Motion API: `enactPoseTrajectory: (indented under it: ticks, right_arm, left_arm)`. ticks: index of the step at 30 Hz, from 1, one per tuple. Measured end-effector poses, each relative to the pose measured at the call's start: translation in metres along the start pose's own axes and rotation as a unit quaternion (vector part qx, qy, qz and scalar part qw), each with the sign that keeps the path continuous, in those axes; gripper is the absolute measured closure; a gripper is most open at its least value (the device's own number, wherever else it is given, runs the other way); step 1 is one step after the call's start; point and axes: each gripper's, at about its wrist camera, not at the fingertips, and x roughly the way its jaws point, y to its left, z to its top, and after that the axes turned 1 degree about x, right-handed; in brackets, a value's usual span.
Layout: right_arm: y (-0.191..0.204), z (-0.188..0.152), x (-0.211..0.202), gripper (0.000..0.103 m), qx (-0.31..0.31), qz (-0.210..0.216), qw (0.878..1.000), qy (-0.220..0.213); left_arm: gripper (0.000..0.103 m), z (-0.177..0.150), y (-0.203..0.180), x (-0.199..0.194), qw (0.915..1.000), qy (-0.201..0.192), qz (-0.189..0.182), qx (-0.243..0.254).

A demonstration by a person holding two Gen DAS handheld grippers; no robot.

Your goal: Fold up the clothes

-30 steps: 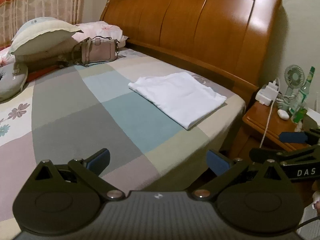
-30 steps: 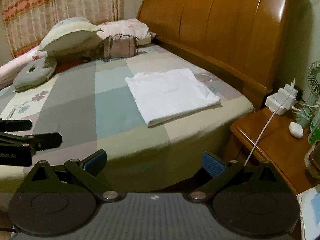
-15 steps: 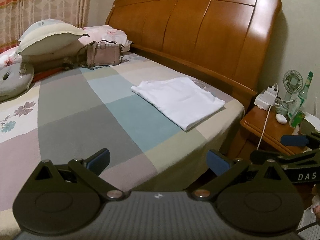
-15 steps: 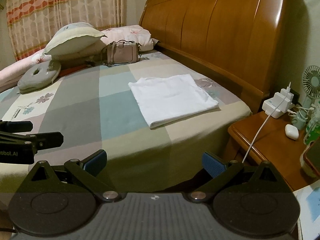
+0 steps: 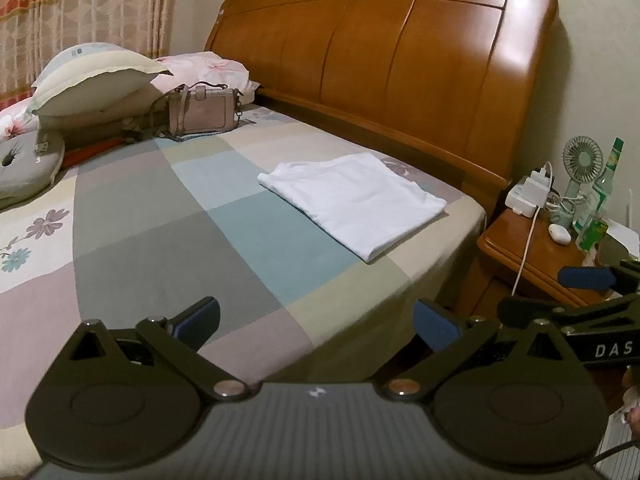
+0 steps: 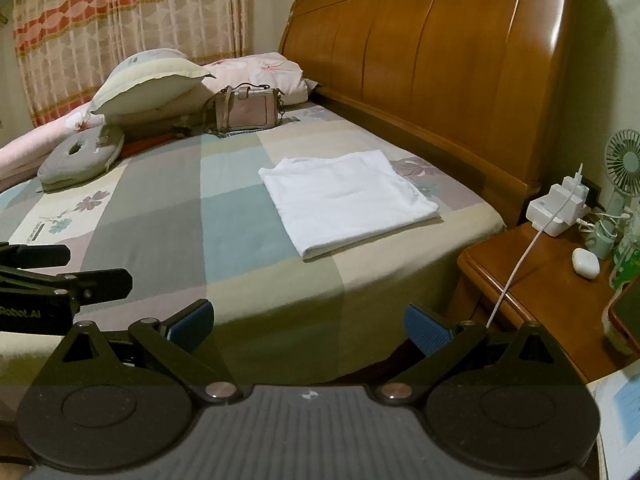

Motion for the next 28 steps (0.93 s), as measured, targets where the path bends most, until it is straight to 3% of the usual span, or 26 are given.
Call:
enactPoseTrajectory:
  ticks: [28]
  right_arm:
    - [0.0035,0.0003,-0.0024,0.000,-0.005,0.001,1.000,-0.001]
  left_arm:
    - [0.001,-0.0002,-0.0015,0.0025,0.9999,0.002,-0.013,0.002]
